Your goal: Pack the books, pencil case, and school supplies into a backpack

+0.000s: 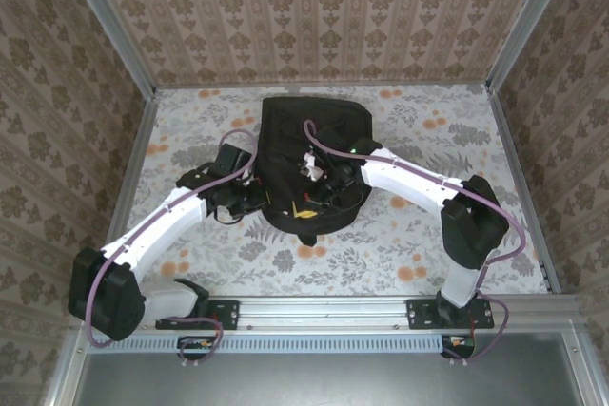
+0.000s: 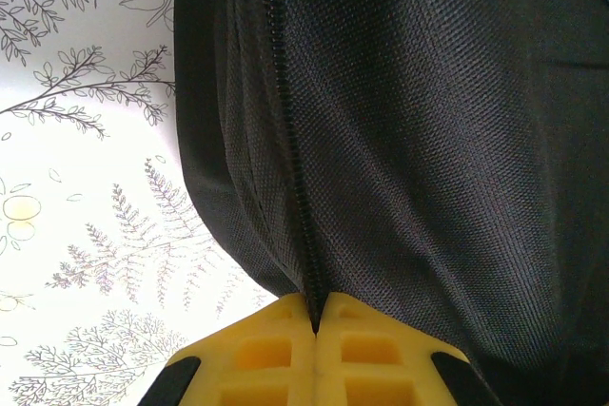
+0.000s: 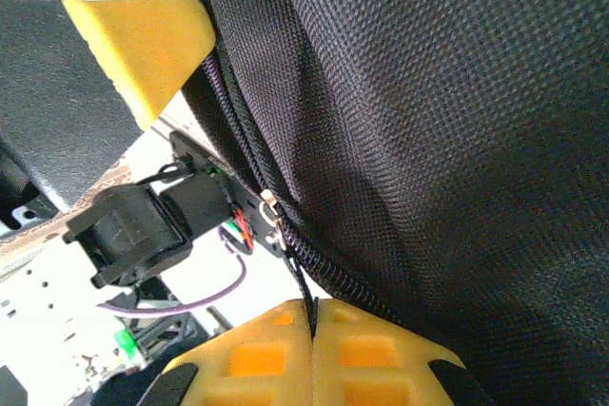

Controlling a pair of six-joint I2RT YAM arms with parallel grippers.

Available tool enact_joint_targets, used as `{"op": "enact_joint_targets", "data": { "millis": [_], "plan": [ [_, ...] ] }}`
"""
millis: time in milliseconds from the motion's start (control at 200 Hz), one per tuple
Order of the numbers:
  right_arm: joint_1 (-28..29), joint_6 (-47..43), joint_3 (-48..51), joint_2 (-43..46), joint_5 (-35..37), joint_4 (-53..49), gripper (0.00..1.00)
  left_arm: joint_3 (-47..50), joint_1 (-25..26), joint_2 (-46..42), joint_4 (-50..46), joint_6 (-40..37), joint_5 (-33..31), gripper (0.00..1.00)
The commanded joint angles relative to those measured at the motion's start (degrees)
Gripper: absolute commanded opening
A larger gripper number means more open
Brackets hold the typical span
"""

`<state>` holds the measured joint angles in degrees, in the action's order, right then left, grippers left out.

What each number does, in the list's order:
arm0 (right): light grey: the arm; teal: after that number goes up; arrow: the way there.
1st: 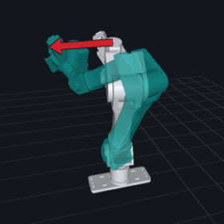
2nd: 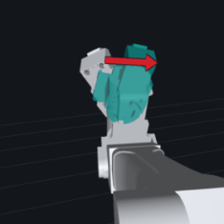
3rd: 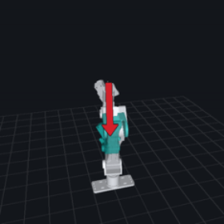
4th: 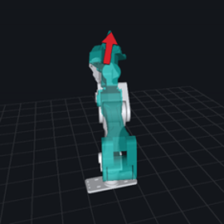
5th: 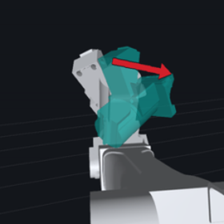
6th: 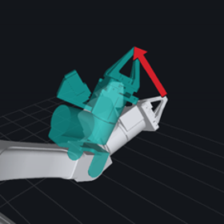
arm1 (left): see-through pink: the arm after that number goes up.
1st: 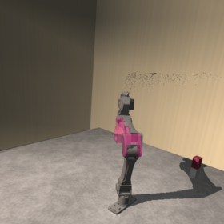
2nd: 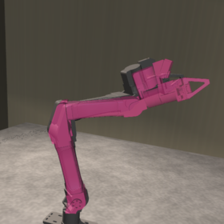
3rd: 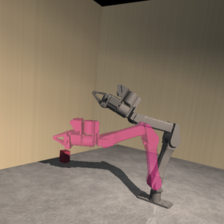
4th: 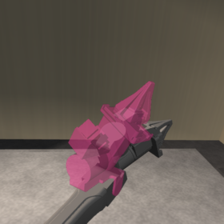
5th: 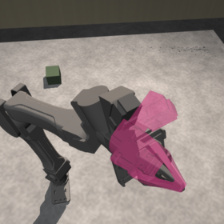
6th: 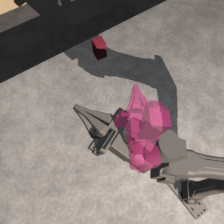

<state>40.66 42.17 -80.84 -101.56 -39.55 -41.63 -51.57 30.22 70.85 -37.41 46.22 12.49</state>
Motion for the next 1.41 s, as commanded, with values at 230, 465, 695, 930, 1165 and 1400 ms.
{"op": "enact_joint_targets", "data": {
  "millis": [230,465,695,930,1165,1400],
  "plan": [
    [2.0,12.8,-4.0,-2.1,-5.8,2.6,0.00,-3.7,3.7,2.8,-1.6,-2.6,-6.6,0.00],
    [1.1,16.6,-7.7,-6.8,-6.2,4.1,0.00,-4.8,5.4,2.6,-2.3,-3.4,-7.0,0.00],
    [-1.5,14.0,-5.7,-6.2,-5.1,2.4,0.00,-3.8,4.6,1.1,-4.0,-4.8,-7.8,0.00],
    [-4.2,13.3,-2.0,-4.4,-5.4,3.2,0.00,-3.7,4.8,0.5,-3.9,-7.1,-7.9,0.00],
    [-4.4,8.2,-0.6,-0.9,-4.4,0.8,0.00,-3.8,4.2,-0.2,-5.4,-8.1,-9.1,0.00],
    [-3.6,6.9,1.8,2.1,-5.9,3.9,0.00,-3.5,4.4,0.4,-3.2,-7.9,-6.5,0.00]
  ]
}}
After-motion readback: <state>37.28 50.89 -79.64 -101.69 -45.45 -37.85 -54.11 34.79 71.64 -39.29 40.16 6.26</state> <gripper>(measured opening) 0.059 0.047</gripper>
